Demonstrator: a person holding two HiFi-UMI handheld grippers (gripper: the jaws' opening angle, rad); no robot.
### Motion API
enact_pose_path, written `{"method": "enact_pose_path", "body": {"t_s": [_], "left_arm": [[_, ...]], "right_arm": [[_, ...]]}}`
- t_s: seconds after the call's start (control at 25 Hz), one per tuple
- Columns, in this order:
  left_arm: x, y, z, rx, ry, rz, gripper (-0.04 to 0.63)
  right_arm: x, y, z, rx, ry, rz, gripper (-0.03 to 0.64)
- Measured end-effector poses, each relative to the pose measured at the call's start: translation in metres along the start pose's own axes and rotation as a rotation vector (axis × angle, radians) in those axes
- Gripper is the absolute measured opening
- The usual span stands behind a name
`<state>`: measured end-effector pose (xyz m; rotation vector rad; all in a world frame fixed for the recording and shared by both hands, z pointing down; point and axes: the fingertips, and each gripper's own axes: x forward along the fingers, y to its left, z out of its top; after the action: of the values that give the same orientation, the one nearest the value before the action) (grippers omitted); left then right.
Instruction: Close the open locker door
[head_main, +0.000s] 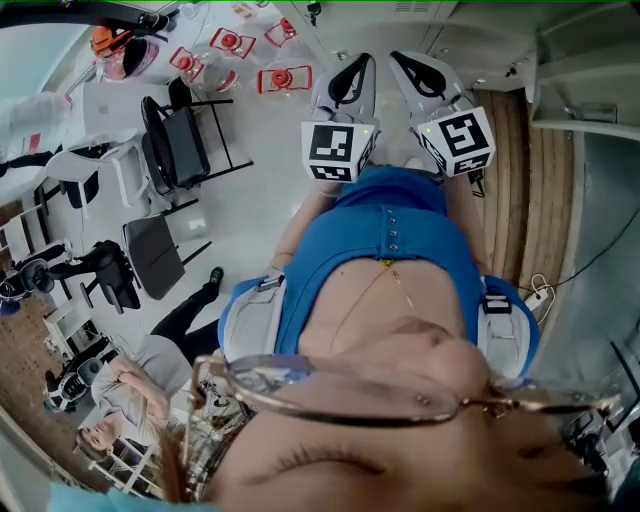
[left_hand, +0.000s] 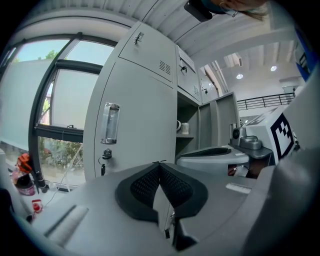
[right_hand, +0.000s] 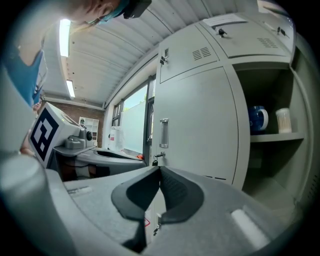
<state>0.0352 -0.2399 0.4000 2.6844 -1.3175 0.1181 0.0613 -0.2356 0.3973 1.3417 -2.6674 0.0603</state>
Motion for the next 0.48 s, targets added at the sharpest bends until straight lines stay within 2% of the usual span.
{"method": "enact_pose_path", "body": {"t_s": [0.48], "left_arm": [[-0.001, -0.021, 0.001, 0.001, 0.005, 0.001, -0.003]], "right_arm": [[-0.02, -0.003, -0.003, -0.003, 0.01, 0.018, 0.003]]}}
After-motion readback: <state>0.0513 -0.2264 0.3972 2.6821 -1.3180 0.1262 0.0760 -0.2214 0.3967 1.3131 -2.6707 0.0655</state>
